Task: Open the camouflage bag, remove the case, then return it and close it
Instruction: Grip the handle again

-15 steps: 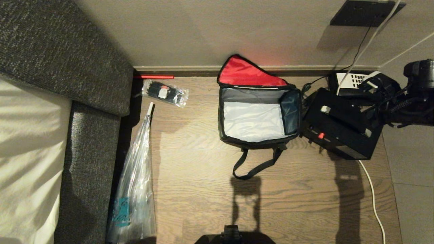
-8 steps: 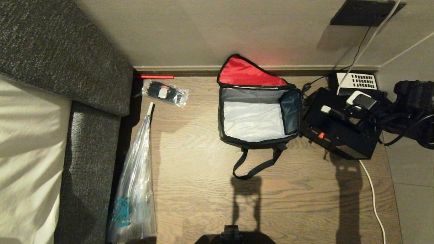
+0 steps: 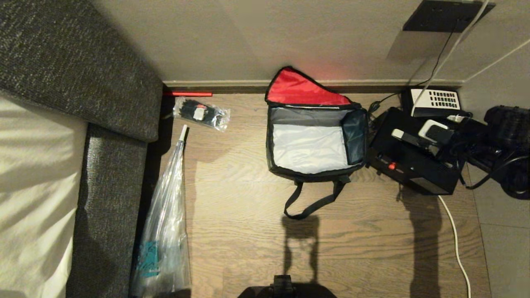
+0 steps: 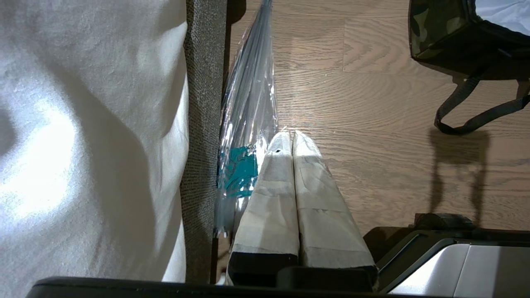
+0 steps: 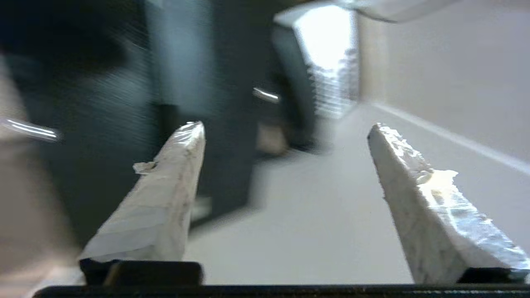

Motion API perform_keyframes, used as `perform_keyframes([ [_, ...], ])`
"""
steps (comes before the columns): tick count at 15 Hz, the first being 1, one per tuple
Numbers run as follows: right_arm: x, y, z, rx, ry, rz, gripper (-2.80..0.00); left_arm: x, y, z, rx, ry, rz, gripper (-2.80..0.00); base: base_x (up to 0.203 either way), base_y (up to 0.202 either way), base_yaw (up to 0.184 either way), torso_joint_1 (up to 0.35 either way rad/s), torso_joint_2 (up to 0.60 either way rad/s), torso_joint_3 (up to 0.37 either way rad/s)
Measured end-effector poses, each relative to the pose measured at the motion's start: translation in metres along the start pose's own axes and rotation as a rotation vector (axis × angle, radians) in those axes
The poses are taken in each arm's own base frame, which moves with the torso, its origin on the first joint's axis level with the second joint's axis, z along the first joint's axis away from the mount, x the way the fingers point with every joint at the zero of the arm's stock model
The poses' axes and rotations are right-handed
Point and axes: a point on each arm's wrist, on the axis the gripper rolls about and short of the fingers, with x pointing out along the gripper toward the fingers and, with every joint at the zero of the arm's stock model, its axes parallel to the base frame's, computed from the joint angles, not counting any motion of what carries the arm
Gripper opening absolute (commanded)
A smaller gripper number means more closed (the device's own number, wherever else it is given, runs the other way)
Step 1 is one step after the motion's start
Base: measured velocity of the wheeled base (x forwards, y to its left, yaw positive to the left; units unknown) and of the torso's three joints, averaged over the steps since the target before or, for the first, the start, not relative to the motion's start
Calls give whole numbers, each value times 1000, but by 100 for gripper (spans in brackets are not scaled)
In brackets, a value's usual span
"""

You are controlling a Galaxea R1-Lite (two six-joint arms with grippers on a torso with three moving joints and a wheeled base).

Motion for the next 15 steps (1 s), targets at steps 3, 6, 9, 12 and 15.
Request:
perform_keyframes([
  [3,-9,16,4,-135,43,-111,0,0,0,0,0,0,-1,-280,0,0,0,0,0,0],
  [6,-12,31,9,-114,114,-165,0,0,0,0,0,0,0,-280,0,0,0,0,0,0],
  [9,-17,50,22,19,261,-179,0,0,0,0,0,0,0,-280,0,0,0,0,0,0],
  [12,-26,66,37,182,367,-205,0,0,0,0,0,0,0,-280,0,0,0,0,0,0],
  [15,-24,77,43,336,355,-214,0,0,0,0,0,0,0,-280,0,0,0,0,0,0],
])
